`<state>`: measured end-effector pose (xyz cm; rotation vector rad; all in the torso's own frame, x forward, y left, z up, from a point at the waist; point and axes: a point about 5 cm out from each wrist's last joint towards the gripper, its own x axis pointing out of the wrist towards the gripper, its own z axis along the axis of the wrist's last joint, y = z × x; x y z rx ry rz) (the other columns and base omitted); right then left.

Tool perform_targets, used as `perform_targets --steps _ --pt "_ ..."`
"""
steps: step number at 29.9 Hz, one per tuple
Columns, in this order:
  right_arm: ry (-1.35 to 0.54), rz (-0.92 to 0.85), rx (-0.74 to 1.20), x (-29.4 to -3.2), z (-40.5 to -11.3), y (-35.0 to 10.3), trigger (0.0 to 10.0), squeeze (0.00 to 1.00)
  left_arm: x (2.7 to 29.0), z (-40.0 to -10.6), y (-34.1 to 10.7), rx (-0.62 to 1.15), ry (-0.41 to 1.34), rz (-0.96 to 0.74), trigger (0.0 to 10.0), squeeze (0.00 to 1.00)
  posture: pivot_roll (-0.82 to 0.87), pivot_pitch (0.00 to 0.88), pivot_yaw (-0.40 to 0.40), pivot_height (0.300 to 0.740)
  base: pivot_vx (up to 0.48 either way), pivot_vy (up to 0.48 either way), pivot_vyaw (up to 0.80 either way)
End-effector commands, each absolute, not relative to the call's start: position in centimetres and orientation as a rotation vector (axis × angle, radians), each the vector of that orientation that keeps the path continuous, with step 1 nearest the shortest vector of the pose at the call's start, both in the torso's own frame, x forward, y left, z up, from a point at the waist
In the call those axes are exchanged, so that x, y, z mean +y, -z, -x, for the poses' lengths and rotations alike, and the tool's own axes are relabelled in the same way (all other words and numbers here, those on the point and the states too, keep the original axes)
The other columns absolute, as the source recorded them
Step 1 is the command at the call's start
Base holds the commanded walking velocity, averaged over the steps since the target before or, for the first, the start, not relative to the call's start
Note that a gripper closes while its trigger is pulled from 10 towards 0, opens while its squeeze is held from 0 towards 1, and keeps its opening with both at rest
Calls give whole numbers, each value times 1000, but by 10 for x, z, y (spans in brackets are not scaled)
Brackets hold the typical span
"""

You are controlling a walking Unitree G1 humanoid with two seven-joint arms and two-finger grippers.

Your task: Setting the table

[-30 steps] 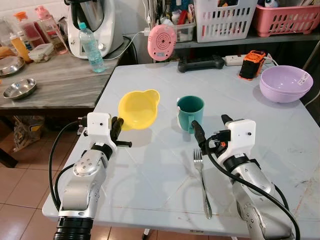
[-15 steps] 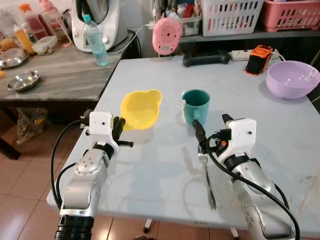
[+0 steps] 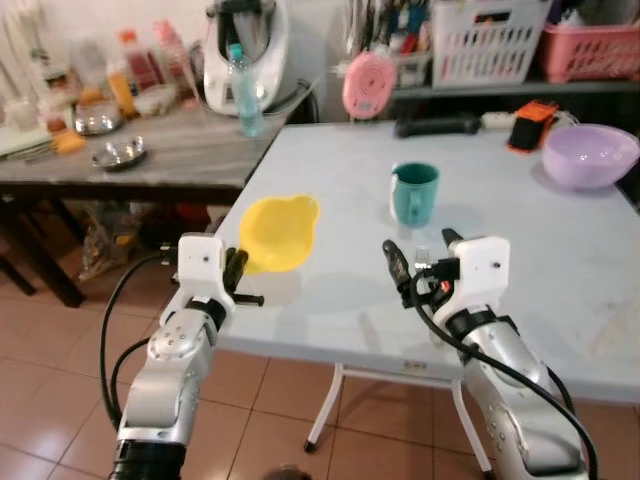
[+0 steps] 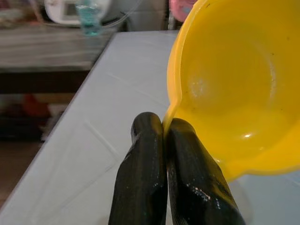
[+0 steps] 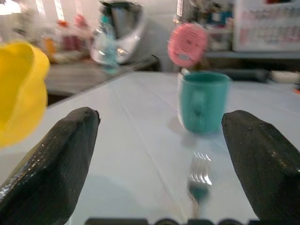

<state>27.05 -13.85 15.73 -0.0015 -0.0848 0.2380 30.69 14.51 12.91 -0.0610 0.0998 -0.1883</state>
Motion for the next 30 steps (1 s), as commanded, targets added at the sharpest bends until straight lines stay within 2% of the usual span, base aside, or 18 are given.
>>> perform_targets --steps 1,15,30 --pt "-241 -6 -103 -135 -271 -161 10000 0 149 -309 -133 79 194 49 10000 0 -34 0 136 740 0 0 0" --pt "-185 16 -137 -139 -271 -164 10000 0 149 -314 -129 86 205 83 10000 0 -41 0 141 740 0 0 0" --pt "-175 26 -150 -140 -272 -166 10000 0 142 -318 -128 78 222 108 10000 0 -49 0 134 740 0 387 0"
